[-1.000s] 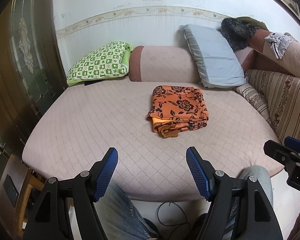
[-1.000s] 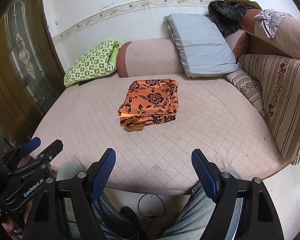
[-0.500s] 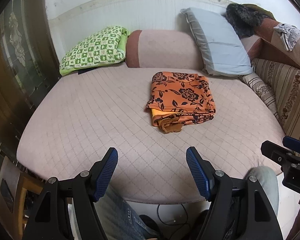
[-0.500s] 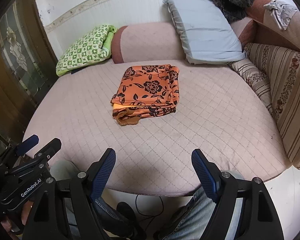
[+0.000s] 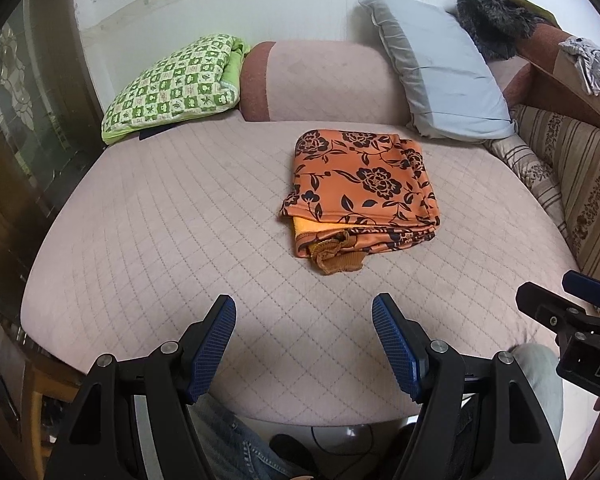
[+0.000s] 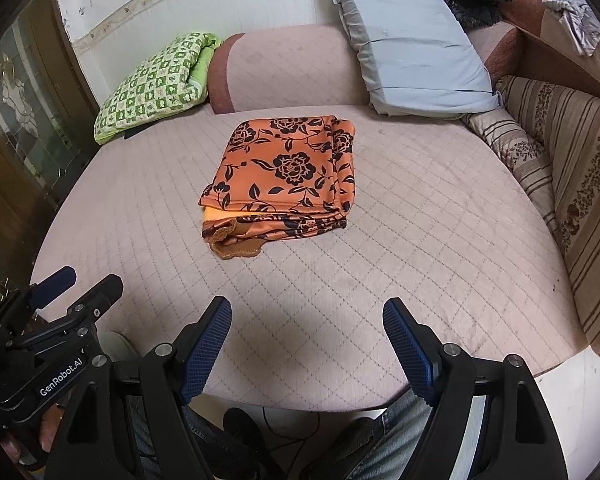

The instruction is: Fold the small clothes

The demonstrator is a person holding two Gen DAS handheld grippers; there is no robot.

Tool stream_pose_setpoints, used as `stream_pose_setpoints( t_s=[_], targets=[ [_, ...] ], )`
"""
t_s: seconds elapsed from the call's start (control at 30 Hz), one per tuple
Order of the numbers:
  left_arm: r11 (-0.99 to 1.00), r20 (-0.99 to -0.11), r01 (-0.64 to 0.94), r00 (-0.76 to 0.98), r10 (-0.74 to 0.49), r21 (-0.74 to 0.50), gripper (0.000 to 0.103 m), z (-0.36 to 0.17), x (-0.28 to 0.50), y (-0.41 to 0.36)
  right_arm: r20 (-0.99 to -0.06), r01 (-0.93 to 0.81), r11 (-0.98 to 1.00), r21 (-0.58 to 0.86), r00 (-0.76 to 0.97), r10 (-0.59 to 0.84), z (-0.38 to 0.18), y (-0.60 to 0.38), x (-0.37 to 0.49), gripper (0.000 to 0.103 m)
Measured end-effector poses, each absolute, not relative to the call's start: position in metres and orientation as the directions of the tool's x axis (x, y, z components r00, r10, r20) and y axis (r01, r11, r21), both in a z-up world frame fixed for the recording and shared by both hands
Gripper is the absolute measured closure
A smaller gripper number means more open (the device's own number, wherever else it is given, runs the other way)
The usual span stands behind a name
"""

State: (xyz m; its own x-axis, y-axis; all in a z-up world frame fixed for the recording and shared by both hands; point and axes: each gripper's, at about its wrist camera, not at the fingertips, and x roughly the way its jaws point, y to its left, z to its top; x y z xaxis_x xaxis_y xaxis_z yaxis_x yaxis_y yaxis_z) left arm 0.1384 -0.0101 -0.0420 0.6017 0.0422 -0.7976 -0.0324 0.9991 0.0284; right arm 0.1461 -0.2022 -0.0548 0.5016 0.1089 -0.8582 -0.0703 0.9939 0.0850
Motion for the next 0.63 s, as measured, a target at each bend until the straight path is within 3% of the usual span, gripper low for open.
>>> stream_pose_setpoints(
  t_s=[0.63],
  targets=[
    [0.998, -0.750, -0.037, 0.659, 0.057, 0.044, 0.032, -0.036, 0.120, -0.016, -0.836, -0.071, 0.993, 0.098, 0.535, 0.121, -0.042, -0.206, 0.147, 0.023]
  ],
)
